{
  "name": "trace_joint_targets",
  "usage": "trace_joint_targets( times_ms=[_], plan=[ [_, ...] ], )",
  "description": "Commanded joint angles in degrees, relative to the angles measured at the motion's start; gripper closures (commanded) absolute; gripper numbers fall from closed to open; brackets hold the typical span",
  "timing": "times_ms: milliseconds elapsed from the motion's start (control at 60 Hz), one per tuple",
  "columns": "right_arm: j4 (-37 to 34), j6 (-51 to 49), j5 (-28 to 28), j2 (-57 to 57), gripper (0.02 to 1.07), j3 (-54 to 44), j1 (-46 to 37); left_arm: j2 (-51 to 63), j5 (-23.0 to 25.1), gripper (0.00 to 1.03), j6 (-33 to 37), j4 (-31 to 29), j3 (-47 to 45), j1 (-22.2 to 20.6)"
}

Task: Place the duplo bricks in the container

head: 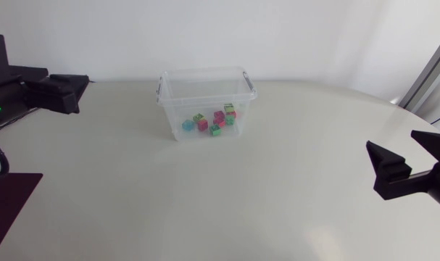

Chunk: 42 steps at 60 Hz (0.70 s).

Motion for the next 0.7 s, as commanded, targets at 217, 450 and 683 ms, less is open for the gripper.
trace_joint_targets(
  times_ms=[217,450,683],
  plan=[
    [-0.51,-1.53,0.46,-6.95,0.06,-5.19,-1.59,-19.28,-1.90,0.04,-1.64,0.80,-10.50,2.31],
    [2.08,-0.74,0.34,-10.26,0.06,-9.30,-2.56,-29.10,-1.84,0.04,-1.69,2.44,-16.95,3.79],
    [7.25,3.08,-0.41,-12.22,0.06,-14.06,-3.09,-33.86,-1.45,0.04,-3.66,4.46,-24.82,4.23]
  ],
)
